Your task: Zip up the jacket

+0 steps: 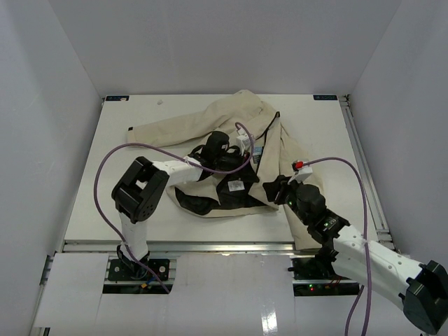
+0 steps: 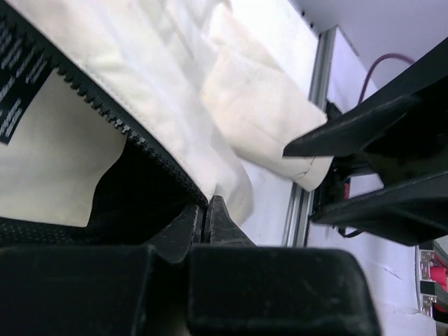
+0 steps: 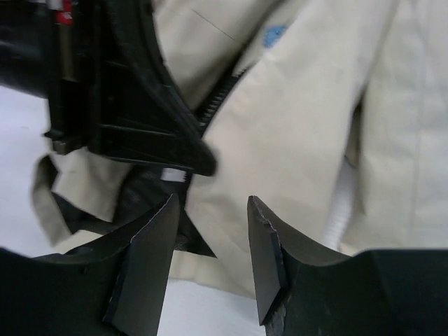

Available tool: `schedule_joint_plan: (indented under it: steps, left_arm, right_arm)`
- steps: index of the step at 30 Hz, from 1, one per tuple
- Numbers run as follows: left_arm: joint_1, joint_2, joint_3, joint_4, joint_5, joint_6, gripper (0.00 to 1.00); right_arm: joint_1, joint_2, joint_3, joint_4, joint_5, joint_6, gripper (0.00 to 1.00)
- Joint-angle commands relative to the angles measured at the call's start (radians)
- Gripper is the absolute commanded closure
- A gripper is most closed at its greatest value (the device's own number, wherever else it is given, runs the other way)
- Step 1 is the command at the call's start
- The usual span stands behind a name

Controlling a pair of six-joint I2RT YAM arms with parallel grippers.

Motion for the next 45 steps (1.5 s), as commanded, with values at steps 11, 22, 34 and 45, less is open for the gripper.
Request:
schedule_joint_plan:
  steps: [11, 22, 34, 45]
  left_arm:
    - [-0.010, -0.156, -0.100, 0.263, 0.065, -0.201, 1.00]
    - [-0.023, -0.184, -0.130, 0.341, 0.078, -0.255, 1.00]
    - [-0.025, -0.200, -0.149, 0.301, 0.102, -0.227, 1.00]
    - [-0.025, -0.194, -0.136, 0.210, 0.062, -0.128, 1.00]
  right_arm:
    - [0.016, 0.043, -0.077, 0.321, -0.213, -0.067, 0.51]
    - [0.016, 0.158, -0.042, 0.353, -0.162, -0.072, 0.51]
    - [0.019, 0.143, -0.074, 0.377, -0.155, -0.074, 0.52]
    - [0.020, -0.156, -0.116, 0.180, 0.063, -0.045, 0.40]
